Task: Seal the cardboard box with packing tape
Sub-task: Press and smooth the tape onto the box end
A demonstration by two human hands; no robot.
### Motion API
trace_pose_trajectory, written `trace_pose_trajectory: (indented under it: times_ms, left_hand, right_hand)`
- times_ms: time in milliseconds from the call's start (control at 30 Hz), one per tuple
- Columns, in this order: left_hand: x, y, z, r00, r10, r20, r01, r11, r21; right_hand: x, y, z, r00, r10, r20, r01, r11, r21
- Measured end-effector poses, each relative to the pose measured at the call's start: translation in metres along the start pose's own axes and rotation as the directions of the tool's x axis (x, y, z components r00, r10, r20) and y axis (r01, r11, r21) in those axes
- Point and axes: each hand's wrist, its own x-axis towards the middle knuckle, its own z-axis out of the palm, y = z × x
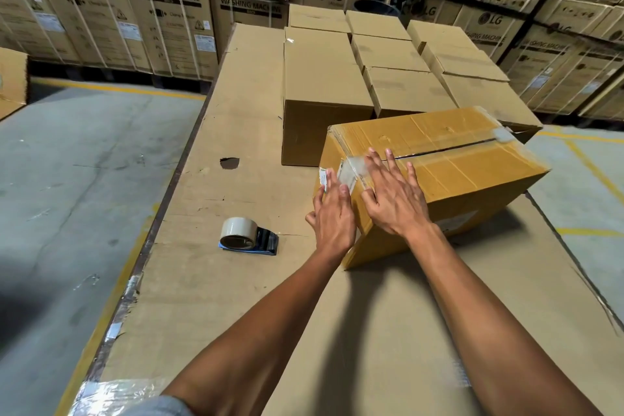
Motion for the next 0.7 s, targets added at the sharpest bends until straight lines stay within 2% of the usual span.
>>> trace_pose_trajectory:
  times_ms: [67,133,333,400,500,567,700]
  left_hand:
    - [0.002,0.013,0.003,0.998,0.068,0.017,-0.067,0.997,-0.043]
    - [0.001,0.015,0.005,0.996,0.079,0.043,-0.076,0.996,-0.056]
    - [-0.001,-0.011,0.002,0.996,-0.027,0.088,0.018,0.995,0.103]
    - [-0.002,-0.013,0.0,0.997,-0.013,0.073,0.005,0.995,0.102]
    - [-0.011,-0.005,0.004,0.994,0.088,0.061,-0.092,0.994,0.053]
    - [-0.016,-0.001,0.007,0.991,0.108,0.078,-0.112,0.993,0.047]
    - [-0.012,-0.007,-0.001,0.988,0.097,0.119,-0.117,0.976,0.183]
  right_hand:
    - [-0.001,0.001,0.0,0.999,-0.046,0.002,0.046,0.999,0.002]
    - [-0.002,-0.001,-0.001,0.999,-0.039,0.008,0.039,0.999,0.016]
    - [-0.004,-0.009,-0.001,0.997,0.072,-0.031,-0.072,0.997,-0.002]
    - [-0.006,-0.008,0.0,0.995,0.078,-0.066,-0.078,0.997,0.004]
    - [-0.014,-0.004,0.004,0.985,0.002,-0.174,0.009,0.998,0.064]
    - [-0.016,-0.004,0.007,0.975,-0.005,-0.223,0.029,0.994,0.106]
    - [-0.014,-0.012,0.009,0.965,0.085,-0.247,-0.047,0.986,0.157]
